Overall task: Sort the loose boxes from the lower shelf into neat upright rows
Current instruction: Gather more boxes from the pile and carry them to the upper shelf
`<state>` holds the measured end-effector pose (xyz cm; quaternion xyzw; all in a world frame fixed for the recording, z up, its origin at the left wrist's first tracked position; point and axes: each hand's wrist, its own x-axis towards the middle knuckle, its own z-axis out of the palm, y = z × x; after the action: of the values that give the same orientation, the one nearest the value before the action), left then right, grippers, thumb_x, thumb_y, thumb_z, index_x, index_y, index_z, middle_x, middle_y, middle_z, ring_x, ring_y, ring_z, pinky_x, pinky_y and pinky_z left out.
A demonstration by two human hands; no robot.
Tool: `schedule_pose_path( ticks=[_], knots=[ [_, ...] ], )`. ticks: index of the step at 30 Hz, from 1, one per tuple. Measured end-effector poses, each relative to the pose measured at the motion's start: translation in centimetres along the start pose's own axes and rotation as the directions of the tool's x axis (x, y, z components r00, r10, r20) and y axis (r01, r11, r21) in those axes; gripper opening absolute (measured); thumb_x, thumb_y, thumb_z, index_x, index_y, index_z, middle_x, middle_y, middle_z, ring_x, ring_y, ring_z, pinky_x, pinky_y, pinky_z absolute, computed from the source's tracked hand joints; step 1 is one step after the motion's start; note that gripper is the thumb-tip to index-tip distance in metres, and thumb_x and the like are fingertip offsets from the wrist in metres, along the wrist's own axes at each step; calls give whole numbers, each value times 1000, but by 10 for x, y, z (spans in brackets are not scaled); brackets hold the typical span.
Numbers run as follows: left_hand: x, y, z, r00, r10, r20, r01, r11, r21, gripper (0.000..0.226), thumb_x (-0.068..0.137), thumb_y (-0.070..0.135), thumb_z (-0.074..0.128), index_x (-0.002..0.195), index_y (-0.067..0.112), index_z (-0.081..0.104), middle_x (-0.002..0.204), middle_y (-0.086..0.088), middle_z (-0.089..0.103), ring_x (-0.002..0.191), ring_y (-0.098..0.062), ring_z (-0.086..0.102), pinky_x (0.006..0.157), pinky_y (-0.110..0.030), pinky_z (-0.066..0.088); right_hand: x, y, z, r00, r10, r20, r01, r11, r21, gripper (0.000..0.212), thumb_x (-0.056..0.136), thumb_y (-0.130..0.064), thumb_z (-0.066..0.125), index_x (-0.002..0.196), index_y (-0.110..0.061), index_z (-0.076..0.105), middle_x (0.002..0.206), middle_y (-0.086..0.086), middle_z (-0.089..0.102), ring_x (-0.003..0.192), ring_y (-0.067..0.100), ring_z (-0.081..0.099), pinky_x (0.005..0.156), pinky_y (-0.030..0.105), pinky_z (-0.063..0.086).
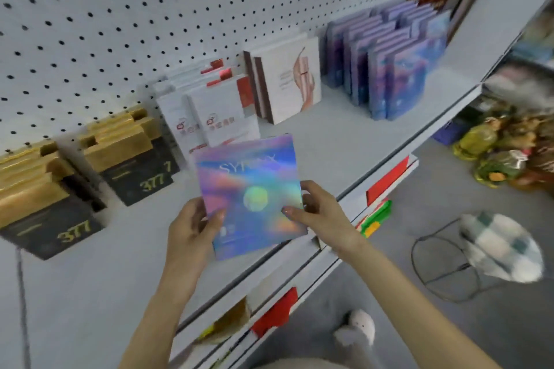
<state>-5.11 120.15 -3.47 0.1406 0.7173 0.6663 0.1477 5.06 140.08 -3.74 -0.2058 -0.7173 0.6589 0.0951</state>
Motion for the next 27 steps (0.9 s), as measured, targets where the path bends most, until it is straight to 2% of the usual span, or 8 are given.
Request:
schedule_pose_path(
  ticks=[2, 5, 8, 11, 16, 19, 24, 27],
  knots=[
    [13, 2, 43, 1000, 8, 26, -10, 998, 62, 28, 71, 29, 73, 95, 17, 65, 86, 8, 72, 78, -12, 65, 75, -32, 52, 4, 8, -44, 997, -44, -68, 43, 999, -12, 33, 81, -11, 74, 108, -26, 60, 90, 22, 69, 70, 24, 60, 66, 41, 49],
    [24, 1, 117, 999, 27, 41, -30, 997, 73, 22, 69, 27, 69, 90, 19, 67, 80, 13, 73, 70, -4, 66, 73, -27, 53, 11, 18, -117, 988, -90, -124, 82, 994, -71, 33, 77, -23, 74, 103, -38, 60, 88, 13, 71, 69, 21, 60, 66, 34, 48],
    [30, -2, 197, 998, 34, 54, -38, 997, 66, 17, 75, 14, 76, 89, 18, 68, 78, 12, 73, 68, -4, 66, 69, -19, 53, 18, 26, -197, 987, -83, -136, 69, 992, -106, 35, 78, -17, 76, 103, -34, 59, 74, -3, 69, 63, 9, 55, 61, 24, 44],
    [34, 1, 276, 997, 38, 74, -42, 998, 51, 17, 70, 22, 73, 85, 16, 67, 74, 10, 72, 66, -5, 65, 65, -17, 50, 21, 29, -275, 984, -78, -158, 58, 990, -127, 35, 72, -25, 72, 104, -33, 59, 85, 13, 70, 71, 16, 58, 65, 35, 46],
    [38, 12, 381, 997, 12, 72, -15, 999, 49, 19, 75, 17, 76, 93, 16, 68, 83, 8, 74, 73, -10, 69, 66, -17, 52, 28, 34, -382, 985, -77, -155, 57, 990, -131, 36, 81, -6, 73, 106, -28, 60, 83, 3, 69, 64, 7, 57, 61, 18, 46],
    [46, 18, 427, 995, 18, 98, -26, 997, 79, 25, 72, 30, 69, 94, 18, 68, 86, 9, 74, 78, -11, 69, 66, -17, 52, 32, 39, -425, 980, -77, -186, 58, 993, -105, 35, 84, 1, 69, 111, -19, 61, 93, 5, 70, 70, 5, 61, 64, 18, 50],
    [83, 27, 512, 993, 49, 106, -63, 989, 132, 15, 83, 14, 71, 96, 20, 65, 89, 7, 73, 78, -6, 67, 65, -13, 49, 65, 50, -503, 964, -60, -259, 47, 997, -55, 30, 84, 3, 67, 103, -21, 62, 87, 1, 74, 70, 14, 65, 61, 29, 55],
    [116, 25, 564, 997, 42, 58, -49, 990, 129, 15, 84, 15, 70, 96, 21, 65, 91, 5, 72, 79, -6, 67, 68, -13, 49, 103, 53, -544, 945, -89, -315, 66, 994, -84, 29, 83, 4, 67, 99, -19, 62, 78, -8, 74, 65, 7, 63, 60, 23, 54]
  ],
)
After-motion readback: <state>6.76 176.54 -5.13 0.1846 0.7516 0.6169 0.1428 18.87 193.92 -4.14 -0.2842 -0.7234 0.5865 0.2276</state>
